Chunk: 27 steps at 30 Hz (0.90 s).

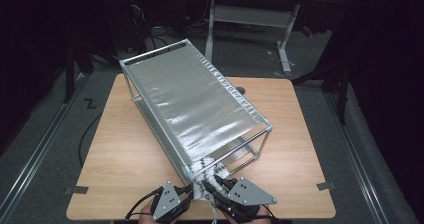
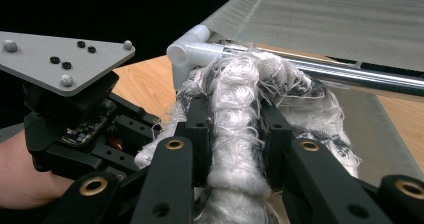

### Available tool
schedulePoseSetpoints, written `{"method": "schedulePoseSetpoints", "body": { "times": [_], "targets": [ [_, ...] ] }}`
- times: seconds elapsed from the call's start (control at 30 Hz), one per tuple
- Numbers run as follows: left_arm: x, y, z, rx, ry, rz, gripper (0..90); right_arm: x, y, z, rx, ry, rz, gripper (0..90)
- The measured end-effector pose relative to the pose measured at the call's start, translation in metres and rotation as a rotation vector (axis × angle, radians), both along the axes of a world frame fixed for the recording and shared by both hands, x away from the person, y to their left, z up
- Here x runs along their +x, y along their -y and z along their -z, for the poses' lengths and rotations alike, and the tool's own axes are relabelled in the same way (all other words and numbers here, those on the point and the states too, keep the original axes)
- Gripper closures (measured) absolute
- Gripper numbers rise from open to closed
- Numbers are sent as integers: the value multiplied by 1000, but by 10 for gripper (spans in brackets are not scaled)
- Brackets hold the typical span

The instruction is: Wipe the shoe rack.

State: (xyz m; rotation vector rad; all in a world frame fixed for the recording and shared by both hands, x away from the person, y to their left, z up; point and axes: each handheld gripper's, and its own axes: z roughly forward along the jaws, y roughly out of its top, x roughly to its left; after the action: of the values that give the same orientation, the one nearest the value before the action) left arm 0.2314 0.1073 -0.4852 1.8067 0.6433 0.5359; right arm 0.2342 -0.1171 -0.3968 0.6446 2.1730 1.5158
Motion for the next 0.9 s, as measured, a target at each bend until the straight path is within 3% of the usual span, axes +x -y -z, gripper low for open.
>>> {"method": "schedulePoseSetpoints", "body": {
  "times": [0.37,0.9],
  "targets": [
    [0,-2,-1,2,-4,0,805,8,10,0,13,-1,34,729],
    [-2,-6,-1,6,-13,7,806,46,60,-1,59,-19,235,728]
  ]
}}
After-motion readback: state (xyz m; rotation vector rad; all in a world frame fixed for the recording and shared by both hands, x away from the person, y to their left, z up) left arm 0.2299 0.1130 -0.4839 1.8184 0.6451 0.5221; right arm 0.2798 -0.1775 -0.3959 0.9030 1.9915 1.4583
